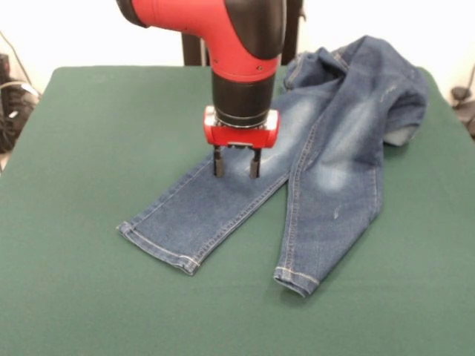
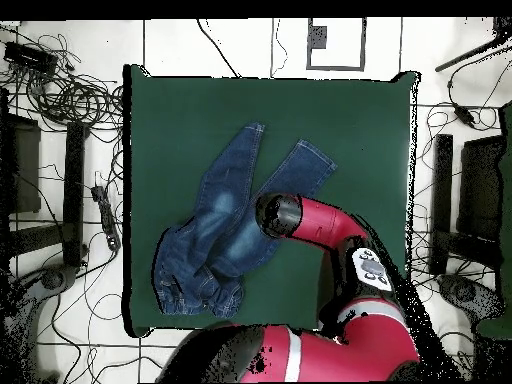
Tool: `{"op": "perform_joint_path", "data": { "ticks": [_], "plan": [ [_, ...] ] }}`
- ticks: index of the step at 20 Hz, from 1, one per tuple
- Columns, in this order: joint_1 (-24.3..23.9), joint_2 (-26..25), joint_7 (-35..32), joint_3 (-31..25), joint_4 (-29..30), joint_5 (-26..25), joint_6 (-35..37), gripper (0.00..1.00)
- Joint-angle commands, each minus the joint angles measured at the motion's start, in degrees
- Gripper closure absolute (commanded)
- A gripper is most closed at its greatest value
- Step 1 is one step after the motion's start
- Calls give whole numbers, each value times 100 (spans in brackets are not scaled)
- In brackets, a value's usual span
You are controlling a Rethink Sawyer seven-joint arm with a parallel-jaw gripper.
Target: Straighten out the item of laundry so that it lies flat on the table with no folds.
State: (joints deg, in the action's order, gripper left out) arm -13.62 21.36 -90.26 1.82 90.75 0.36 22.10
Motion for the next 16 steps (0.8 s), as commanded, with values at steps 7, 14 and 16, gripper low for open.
{"op": "perform_joint_path", "data": {
  "ticks": [7, 14, 16],
  "plan": [
    [-426, -1642, -353, -1238, -548, -150, -863, 0],
    [-390, -1630, -482, -1175, -543, -259, -975, 100],
    [-372, -1621, -532, -1140, -536, -272, -988, 100]
  ]
}}
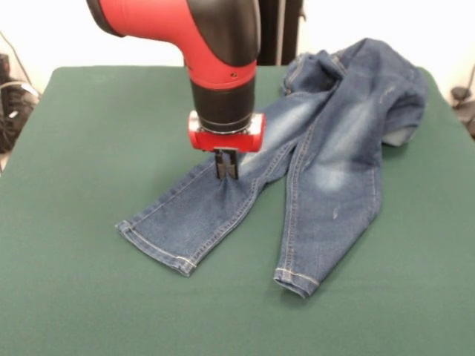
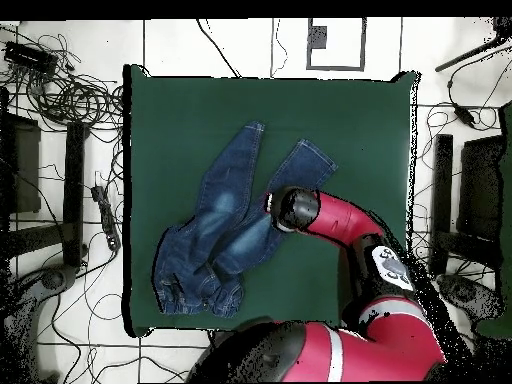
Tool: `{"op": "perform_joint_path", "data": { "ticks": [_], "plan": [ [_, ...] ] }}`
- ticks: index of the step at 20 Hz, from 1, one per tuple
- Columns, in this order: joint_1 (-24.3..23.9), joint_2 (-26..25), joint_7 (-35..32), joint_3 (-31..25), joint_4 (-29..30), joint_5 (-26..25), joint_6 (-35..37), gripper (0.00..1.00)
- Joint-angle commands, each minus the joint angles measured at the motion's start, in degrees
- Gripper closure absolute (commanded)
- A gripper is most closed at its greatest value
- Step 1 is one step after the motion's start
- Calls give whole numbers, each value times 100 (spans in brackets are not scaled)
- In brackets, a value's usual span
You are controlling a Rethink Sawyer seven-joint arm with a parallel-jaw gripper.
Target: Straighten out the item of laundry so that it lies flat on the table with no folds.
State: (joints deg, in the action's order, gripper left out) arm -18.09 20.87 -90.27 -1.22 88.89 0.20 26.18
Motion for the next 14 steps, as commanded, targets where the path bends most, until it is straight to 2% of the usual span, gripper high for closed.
{"op": "perform_joint_path", "data": {
  "ticks": [1, 7, 14],
  "plan": [
    [80, -1570, -543, -822, -355, -269, -1409, 100],
    [168, -1532, -601, -738, -366, -303, -1382, 100],
    [511, -1294, -849, -306, -362, -476, -1725, 100]
  ]
}}
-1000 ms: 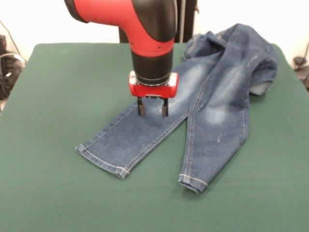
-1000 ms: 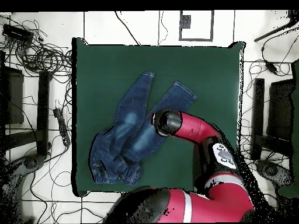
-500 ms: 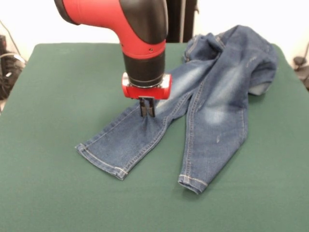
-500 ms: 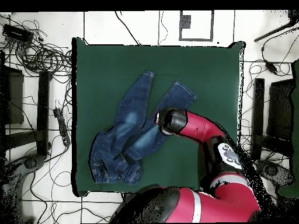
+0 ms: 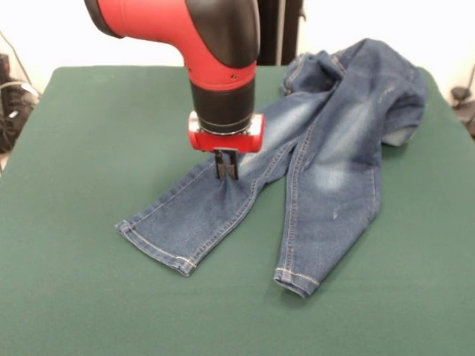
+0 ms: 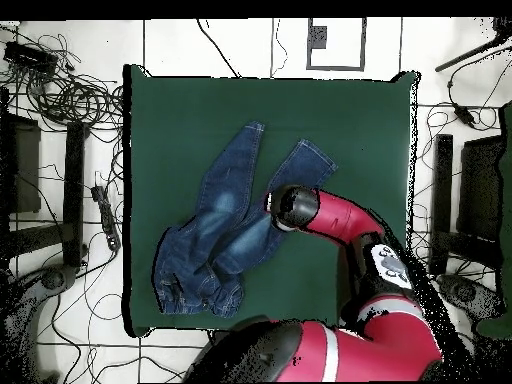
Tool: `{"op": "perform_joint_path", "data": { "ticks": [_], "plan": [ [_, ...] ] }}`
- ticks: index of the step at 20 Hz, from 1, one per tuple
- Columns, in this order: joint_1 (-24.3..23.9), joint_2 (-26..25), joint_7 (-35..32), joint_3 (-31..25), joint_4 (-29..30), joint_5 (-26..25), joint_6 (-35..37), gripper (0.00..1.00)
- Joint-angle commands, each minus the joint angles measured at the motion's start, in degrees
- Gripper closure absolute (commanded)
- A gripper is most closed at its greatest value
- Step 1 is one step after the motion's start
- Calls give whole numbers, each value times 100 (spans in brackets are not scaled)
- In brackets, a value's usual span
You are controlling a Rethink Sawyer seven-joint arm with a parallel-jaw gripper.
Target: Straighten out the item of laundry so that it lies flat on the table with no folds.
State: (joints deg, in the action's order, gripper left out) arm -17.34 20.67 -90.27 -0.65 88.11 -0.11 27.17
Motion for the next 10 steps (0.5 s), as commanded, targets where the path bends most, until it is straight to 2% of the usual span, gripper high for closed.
{"op": "perform_joint_path", "data": {
  "ticks": [1, 4, 10],
  "plan": [
    [507, -1240, -862, -278, -312, -489, -1865, 100],
    [675, -1196, -930, -79, -365, -597, -2063, 100],
    [627, -1192, -766, -49, -515, -846, -2242, 100]
  ]
}}
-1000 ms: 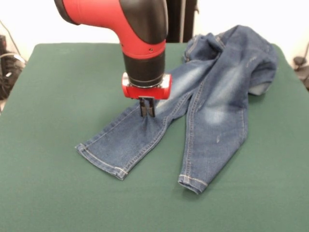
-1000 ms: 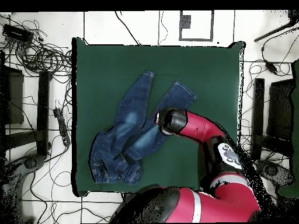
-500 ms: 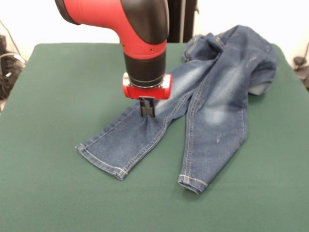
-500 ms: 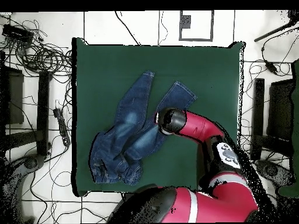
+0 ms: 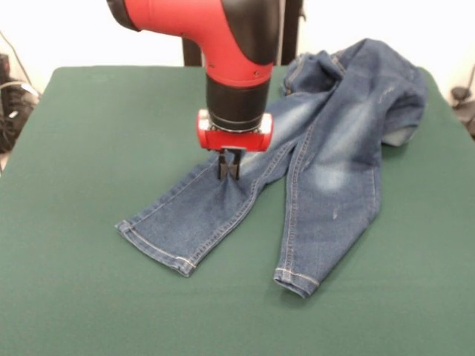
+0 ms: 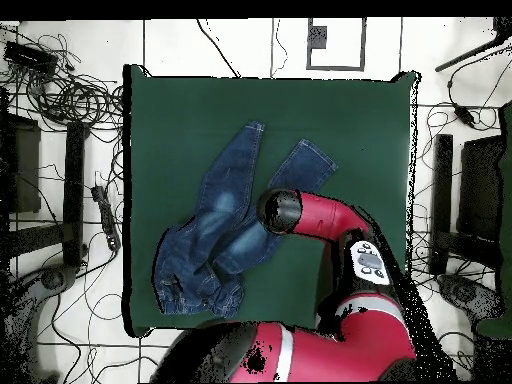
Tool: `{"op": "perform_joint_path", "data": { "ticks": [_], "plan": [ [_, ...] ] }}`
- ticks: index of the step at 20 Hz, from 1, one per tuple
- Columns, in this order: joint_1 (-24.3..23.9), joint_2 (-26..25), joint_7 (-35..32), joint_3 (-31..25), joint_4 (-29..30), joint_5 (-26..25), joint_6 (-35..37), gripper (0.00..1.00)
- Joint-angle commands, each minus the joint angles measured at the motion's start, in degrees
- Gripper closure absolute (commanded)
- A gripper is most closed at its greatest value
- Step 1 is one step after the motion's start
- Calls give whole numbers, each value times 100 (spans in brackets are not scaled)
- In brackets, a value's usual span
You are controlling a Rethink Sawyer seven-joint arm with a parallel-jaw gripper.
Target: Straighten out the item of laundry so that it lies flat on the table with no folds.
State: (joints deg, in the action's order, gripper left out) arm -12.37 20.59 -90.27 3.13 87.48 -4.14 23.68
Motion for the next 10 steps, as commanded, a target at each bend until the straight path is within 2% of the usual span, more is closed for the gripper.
{"op": "perform_joint_path", "data": {
  "ticks": [1, 10],
  "plan": [
    [109, -1195, -731, -447, -476, -478, -1896, 100],
    [-98, -1228, -500, -668, -657, -667, -1736, 100]
  ]
}}
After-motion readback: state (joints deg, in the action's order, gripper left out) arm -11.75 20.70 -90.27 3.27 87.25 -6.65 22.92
